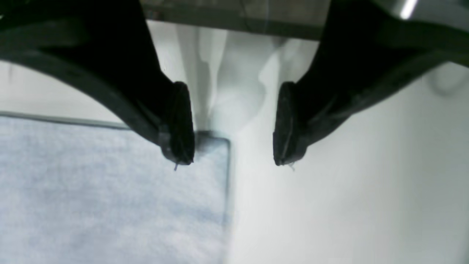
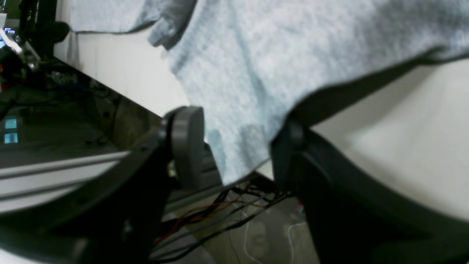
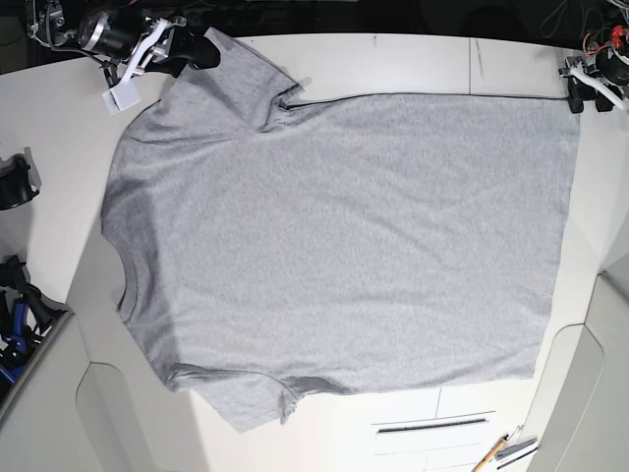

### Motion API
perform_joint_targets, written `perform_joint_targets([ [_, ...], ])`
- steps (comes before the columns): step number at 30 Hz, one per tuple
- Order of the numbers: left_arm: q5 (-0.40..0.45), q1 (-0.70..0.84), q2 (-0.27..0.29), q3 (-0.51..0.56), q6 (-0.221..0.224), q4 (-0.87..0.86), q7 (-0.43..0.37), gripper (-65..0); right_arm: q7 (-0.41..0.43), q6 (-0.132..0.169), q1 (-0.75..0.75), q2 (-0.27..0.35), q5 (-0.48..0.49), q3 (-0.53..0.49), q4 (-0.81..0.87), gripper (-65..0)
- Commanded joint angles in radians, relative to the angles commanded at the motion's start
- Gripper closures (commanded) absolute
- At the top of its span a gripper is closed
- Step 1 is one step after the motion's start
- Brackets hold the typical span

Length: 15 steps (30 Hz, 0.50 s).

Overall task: Fold the T-shirt properly
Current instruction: 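Move both grippers to the shirt's back-edge corners and pinch them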

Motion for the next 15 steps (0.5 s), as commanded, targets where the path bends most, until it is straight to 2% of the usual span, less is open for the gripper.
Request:
perform_joint_targets([
  [3, -0.058, -0.005, 0.000, 0.000, -0.031, 0.000, 0.031, -38.5, 0.000, 0.000, 0.000, 0.000, 0.000, 0.000, 0.000, -29.5],
  [5, -0.078, -0.005, 0.000, 0.000, -0.034, 0.000, 0.030, -38.5, 0.000, 0.000, 0.000, 0.000, 0.000, 0.000, 0.000, -29.5],
  [15, -0.082, -0.016, 0.001, 0.000, -0.038, -0.004, 0.024, -38.5, 0.004, 0.000, 0.000, 0.000, 0.011, 0.000, 0.000, -29.5],
])
